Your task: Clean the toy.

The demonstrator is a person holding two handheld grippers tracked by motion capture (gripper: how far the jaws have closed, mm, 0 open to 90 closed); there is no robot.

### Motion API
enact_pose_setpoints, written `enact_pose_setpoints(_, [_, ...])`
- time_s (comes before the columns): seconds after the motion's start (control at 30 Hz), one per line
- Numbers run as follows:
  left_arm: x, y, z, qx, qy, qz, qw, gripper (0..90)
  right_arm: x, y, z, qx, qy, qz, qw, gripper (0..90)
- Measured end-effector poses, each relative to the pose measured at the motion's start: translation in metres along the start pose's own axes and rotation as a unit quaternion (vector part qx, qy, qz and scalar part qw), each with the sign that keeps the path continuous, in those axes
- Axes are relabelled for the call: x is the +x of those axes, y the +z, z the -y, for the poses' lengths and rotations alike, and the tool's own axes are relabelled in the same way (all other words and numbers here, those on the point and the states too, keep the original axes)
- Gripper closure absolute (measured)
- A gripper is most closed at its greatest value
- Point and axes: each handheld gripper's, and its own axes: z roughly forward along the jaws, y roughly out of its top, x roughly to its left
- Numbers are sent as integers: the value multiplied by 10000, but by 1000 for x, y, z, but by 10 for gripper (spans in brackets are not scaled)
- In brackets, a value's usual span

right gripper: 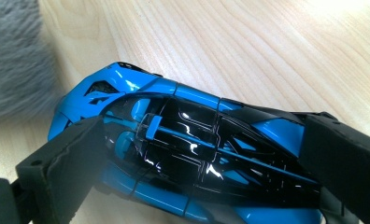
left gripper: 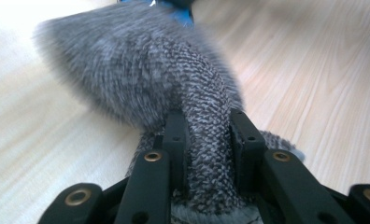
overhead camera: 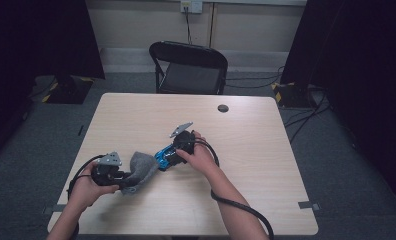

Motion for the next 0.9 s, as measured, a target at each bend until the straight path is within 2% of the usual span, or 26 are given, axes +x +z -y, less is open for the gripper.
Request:
enact_pose_setpoints(0.2, [-4, -4, -6, -77, 138, -60, 9999, 711, 1, 0, 1, -46, 44, 26, 10000, 9])
enact_pose_setpoints(0.5, [-6, 0, -10, -98, 253, -94, 9996, 709, 1, -1, 6, -247, 85, 5, 9997, 19])
enact_pose_setpoints(0.7, [-8, 3, -14, -102, 331, -102, 9993, 708, 2, -6, 5, -268, -20, -11, 9996, 96])
enact_pose_setpoints(0.77, [-10, 4, -15, -96, 357, -82, 9993, 708, 2, -9, 6, -325, 13, -12, 9995, 136])
enact_pose_setpoints(0.83, [-11, 4, -16, -108, 379, -94, 9992, 708, 1, -11, 7, -353, 34, -33, 9994, 135])
enact_pose_setpoints(0.9, [-14, 7, -19, -127, 407, -60, 9991, 707, -2, -21, 8, -446, 62, -113, 9989, 135])
